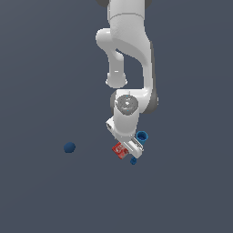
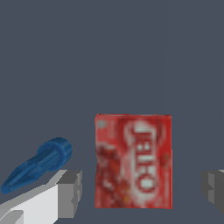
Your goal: Pick up a designated object from a clutter of objects.
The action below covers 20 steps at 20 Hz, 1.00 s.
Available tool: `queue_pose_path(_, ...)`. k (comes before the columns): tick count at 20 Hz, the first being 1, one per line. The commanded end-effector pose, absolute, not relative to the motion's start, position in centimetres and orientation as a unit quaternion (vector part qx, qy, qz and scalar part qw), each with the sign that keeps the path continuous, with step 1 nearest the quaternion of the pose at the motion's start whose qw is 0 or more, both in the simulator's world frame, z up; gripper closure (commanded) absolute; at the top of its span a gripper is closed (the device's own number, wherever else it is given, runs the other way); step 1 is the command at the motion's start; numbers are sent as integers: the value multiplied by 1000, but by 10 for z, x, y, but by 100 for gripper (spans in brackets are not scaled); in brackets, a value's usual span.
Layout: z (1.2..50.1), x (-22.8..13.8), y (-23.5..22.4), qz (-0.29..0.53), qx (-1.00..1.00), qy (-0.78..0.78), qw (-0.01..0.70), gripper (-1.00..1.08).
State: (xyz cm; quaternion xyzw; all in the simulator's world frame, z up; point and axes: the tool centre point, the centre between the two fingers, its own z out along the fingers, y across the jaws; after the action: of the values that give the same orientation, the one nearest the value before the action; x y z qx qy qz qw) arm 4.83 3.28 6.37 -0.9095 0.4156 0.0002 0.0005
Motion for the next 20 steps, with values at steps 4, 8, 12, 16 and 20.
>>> queue_pose_path(4,45,47,32,0,-909,417,0,-92)
queue_pose_path(8,25,47,32,0,-909,418,0,-92)
queue_pose_path(12,16,48,32,0,-909,418,0,-92)
queue_pose_path(16,15,48,33,0,-909,418,0,108)
queue_pose_path(20,15,48,33,0,-909,418,0,108)
